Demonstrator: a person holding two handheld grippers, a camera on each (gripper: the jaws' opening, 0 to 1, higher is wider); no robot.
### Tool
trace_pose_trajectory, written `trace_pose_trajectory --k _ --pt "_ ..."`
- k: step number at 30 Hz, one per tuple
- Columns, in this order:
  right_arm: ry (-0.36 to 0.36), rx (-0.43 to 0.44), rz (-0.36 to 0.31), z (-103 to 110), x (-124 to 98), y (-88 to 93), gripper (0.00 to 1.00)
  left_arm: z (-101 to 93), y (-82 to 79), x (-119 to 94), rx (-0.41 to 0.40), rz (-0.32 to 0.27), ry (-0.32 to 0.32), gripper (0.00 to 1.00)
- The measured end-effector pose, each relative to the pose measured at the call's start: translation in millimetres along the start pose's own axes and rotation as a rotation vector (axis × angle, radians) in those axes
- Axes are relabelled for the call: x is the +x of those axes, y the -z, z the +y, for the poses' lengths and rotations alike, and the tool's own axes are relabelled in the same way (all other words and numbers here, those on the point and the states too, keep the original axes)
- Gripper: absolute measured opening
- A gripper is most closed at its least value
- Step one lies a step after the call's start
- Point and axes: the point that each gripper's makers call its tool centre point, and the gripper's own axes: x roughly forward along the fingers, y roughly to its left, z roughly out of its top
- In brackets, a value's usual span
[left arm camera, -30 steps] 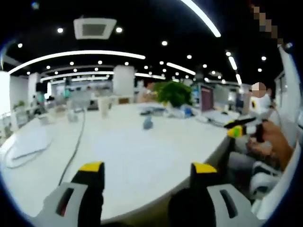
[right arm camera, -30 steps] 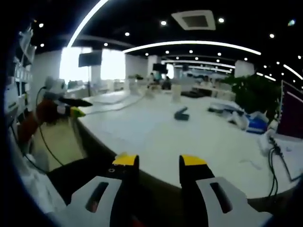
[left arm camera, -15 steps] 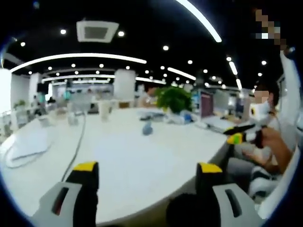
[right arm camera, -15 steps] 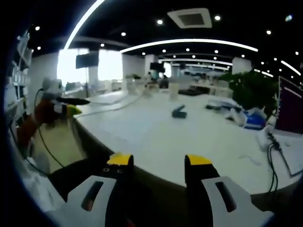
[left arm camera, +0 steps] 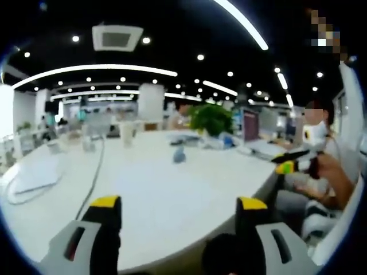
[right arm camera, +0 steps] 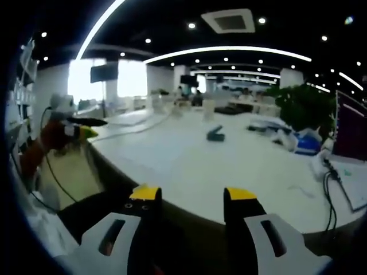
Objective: Pick up the paper insert the paper into the punch align the paper edges press the punch to punch holes
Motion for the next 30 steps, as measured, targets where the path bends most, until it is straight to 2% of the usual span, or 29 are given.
trace_pose_trajectory --k 6,9,18,30 --pt "0.001 0.006 -0.007 -1.2 -2.9 -0.1 0.46 -2.0 3.6 1.8 -0.001 0.019 0.000 0.74" --pt "0.012 0.019 -0.003 -5.6 -2.8 3.2 0.46 -7.9 1.4 2.5 0.011 0.012 0.013 0.75" --pt "0.007 0.021 0.013 -1.7 -0.3 8.0 0.45 -6.4 7.5 1.9 0.007 0.031 0.008 0.77" --pt "0.010 0.020 0.006 -2.0 -3.3 6.3 0.45 -4.6 7.4 0.8 0.005 0.029 -0.001 0.76"
